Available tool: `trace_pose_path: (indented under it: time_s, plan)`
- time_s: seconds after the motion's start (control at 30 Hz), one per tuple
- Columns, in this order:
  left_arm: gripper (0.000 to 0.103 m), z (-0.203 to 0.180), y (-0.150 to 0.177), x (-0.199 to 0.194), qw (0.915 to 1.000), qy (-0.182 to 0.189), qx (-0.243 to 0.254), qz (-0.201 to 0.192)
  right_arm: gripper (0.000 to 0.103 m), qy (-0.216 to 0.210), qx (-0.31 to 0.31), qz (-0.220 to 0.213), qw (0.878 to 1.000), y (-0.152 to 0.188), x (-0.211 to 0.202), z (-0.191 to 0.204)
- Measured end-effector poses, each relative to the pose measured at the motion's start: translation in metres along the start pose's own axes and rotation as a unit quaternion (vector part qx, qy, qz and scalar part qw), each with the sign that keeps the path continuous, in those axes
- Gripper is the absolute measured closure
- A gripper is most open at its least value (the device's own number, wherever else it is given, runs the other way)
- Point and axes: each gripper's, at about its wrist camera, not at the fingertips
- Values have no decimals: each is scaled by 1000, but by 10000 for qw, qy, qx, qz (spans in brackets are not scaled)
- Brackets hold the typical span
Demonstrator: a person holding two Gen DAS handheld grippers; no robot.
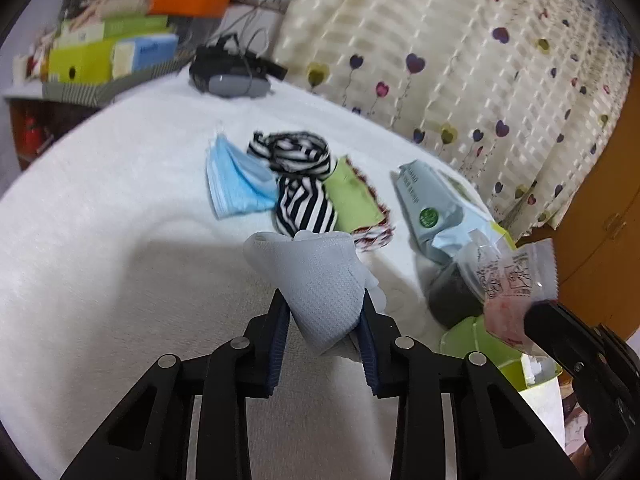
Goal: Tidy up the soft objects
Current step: 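Carry the grey sock and clear bag over the green-rimmed box with both grippers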
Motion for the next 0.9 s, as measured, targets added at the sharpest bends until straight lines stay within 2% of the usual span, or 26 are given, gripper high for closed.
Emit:
trace_pose_path:
  time_s: [0.37,0.9]
  plan:
    - [75,-22,8,-50,9977,252,416,-461,103,133,8,-243,9996,2,-28,3]
    - [75,-73,25,-72,9919,540,1009,-544,103,523,228,-440,9974,17,-69,-21]
Point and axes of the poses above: each gripper's, at about its wrist camera, not at the fingertips, and x roughly the way its jaws point, z to its left, y to its underside, and after that the axes turned 10 degrees about -x, right-handed
